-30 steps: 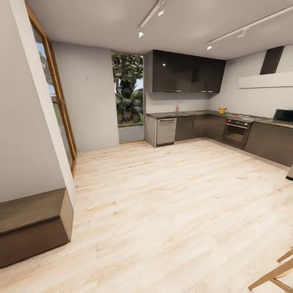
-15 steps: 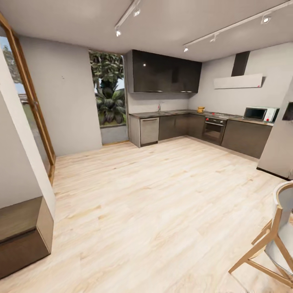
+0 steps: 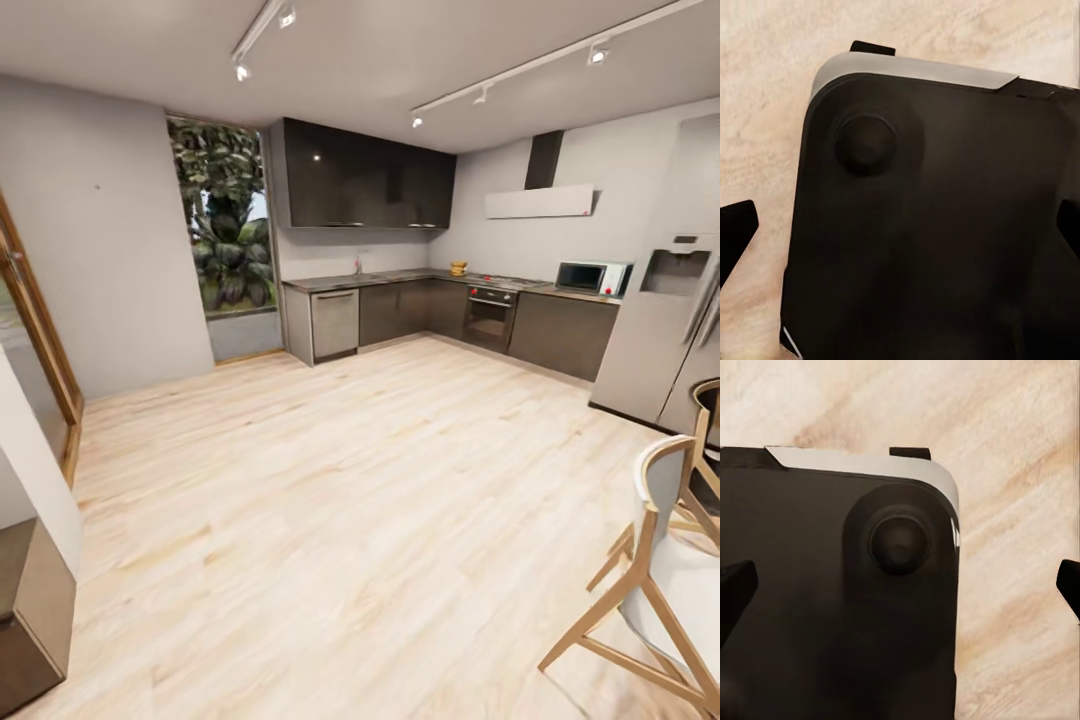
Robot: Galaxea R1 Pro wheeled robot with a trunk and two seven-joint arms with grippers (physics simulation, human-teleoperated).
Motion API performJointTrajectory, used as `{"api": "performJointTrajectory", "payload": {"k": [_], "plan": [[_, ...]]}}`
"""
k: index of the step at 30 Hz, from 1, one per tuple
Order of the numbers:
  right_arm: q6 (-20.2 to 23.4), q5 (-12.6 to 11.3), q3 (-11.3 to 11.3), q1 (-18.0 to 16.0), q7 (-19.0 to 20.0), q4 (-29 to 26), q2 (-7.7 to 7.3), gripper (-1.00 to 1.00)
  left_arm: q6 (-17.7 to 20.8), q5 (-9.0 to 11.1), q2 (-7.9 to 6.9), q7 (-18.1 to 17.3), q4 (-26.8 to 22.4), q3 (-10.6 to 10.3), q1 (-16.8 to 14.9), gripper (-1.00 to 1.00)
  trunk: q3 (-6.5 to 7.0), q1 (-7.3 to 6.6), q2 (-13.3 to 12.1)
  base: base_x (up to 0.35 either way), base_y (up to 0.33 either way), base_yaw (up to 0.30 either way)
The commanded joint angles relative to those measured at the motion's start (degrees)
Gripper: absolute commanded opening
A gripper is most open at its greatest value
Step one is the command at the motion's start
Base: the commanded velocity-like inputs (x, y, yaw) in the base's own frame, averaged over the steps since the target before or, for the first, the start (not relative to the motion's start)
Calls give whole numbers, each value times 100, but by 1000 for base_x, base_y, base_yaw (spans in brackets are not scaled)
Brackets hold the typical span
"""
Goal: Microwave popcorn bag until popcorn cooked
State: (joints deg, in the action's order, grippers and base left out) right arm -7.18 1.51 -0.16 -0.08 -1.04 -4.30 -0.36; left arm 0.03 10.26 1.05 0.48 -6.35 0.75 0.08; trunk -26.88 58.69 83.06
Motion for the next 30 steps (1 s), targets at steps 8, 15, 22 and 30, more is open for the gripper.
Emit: {"api": "performJointTrajectory", "payload": {"k": [8,15,22,30], "plan": [[22,42,42,-1,-21,-1,-42,100,37,38,1,5,-7,4,1,100,-5,3,2,325,0,-2],[26,51,58,-1,-21,-1,-31,100,41,38,1,5,-7,4,1,100,-5,3,2,326,0,0],[16,51,60,-1,-10,-1,-41,100,41,38,1,5,-7,4,1,100,-5,3,2,326,0,0],[-32,35,36,-1,-18,-1,-37,100,41,41,1,5,-7,4,0,100,-5,3,2,326,0,0]]}}
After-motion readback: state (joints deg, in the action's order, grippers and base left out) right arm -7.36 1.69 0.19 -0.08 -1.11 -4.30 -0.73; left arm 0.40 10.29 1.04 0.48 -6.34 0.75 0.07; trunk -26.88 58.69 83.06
